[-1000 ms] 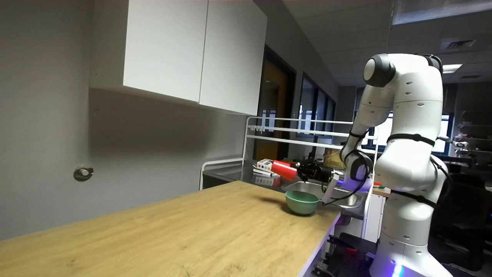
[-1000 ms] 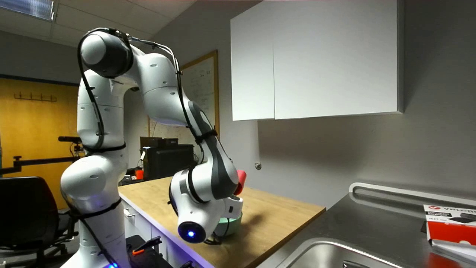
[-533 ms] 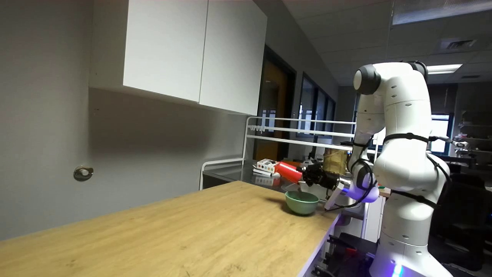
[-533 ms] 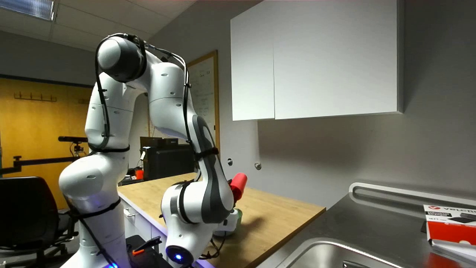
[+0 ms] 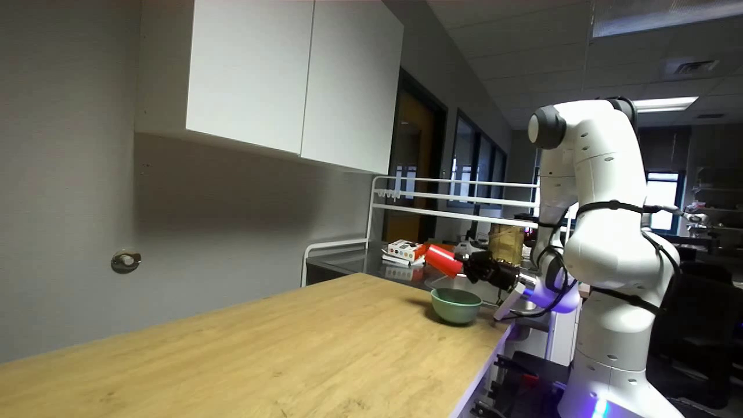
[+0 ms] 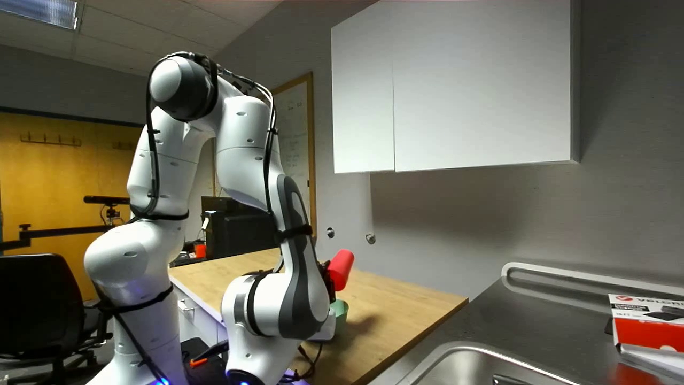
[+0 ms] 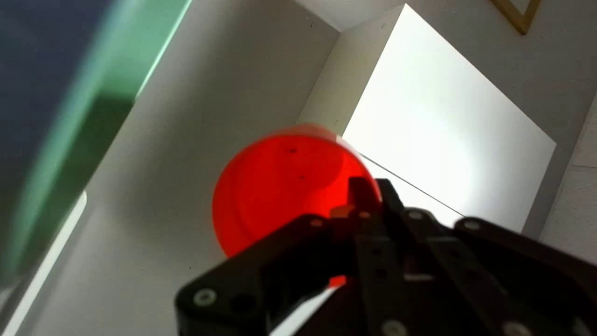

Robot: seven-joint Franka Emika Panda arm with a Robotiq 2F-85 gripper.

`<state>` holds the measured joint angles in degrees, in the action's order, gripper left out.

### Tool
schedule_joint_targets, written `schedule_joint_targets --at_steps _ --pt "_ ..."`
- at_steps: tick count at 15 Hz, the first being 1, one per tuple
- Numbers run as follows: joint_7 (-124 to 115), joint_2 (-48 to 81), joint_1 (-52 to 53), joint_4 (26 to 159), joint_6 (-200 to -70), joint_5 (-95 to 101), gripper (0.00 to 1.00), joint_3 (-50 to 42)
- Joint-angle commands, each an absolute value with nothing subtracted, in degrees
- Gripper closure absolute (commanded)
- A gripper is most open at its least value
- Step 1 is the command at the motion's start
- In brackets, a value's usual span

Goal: Pour the contents in the cup into the bowl

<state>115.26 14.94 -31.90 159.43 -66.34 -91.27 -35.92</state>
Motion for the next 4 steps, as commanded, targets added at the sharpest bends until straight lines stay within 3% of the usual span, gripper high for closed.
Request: schedule_joint_targets --at_steps 1,4 --pt "117.77 15.48 -31.99 159.33 -64.66 -89.23 0.98 -37.53" --pt "118.18 15.37 -31.82 159.34 -64.62 -88.39 0.98 -38.44"
